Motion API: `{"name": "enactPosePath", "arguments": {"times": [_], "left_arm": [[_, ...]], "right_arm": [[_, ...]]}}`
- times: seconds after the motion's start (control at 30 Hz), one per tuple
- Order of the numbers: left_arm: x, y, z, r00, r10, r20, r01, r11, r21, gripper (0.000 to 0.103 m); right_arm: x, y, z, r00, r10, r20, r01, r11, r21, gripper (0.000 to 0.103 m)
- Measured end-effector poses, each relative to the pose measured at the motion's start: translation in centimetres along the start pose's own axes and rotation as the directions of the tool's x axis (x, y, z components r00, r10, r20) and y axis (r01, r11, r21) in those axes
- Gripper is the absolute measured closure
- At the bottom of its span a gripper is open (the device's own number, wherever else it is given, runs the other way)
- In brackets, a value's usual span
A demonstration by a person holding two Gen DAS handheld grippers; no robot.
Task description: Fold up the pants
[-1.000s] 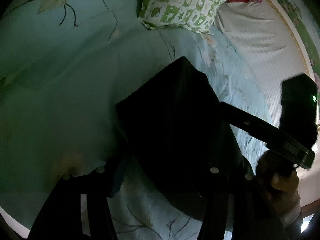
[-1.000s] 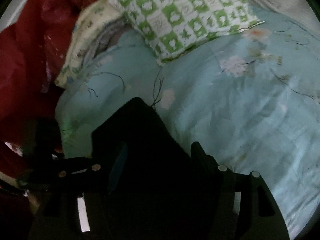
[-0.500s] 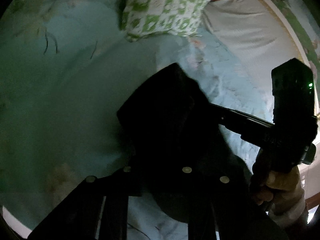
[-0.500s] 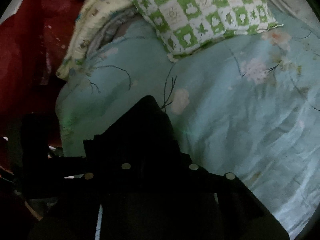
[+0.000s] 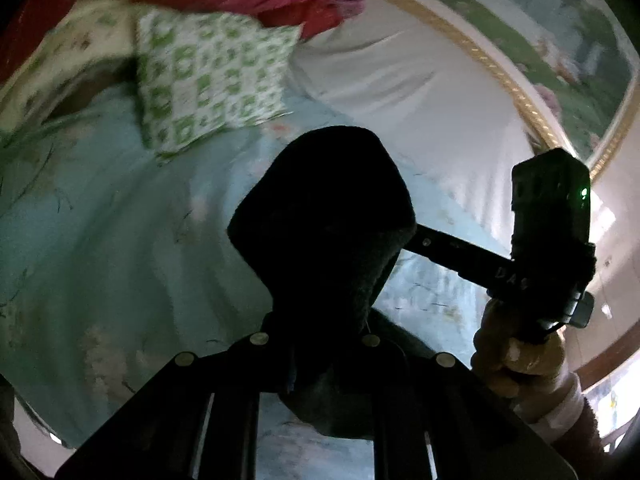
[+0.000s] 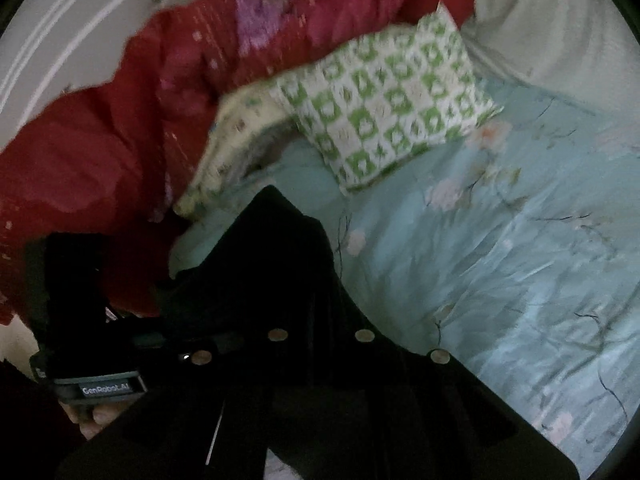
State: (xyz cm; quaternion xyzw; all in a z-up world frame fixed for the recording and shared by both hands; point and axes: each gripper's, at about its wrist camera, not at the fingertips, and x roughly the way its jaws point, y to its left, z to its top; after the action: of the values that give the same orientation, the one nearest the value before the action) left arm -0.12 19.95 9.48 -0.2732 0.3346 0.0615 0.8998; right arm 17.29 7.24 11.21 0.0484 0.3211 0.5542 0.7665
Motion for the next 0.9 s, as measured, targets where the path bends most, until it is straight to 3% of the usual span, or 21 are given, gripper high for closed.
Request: {"name": "enactPosePath", "arguments": {"times": [0.2,0.5,0.9], "left_arm": [[-1.7,-5.6,-0.7,0.997,-0.082,0.006,0.081,0.992,0.099,0.092],[0.0,-13.3,-3.4,0.984,-0.163,-0.068,0.174,0.958,0.23,0.092],[4.1,-20.1,-10.4,0.978,-0.115,-0.173,0.176,0.9,0.399,0.092]], "right_arm": [[-6.0,-0.5,-2.0,0.993,-0.009,0.116,0.003,0.998,0.059,0.098],[-13.8,-3.8,-8.3,0.966,-0.044,0.257,-0.006,0.982,0.19,0.098],[-17.6,-8.1,-16.8,0.937,-0.104,0.333,-0.029,0.928,0.371,0.098]]}}
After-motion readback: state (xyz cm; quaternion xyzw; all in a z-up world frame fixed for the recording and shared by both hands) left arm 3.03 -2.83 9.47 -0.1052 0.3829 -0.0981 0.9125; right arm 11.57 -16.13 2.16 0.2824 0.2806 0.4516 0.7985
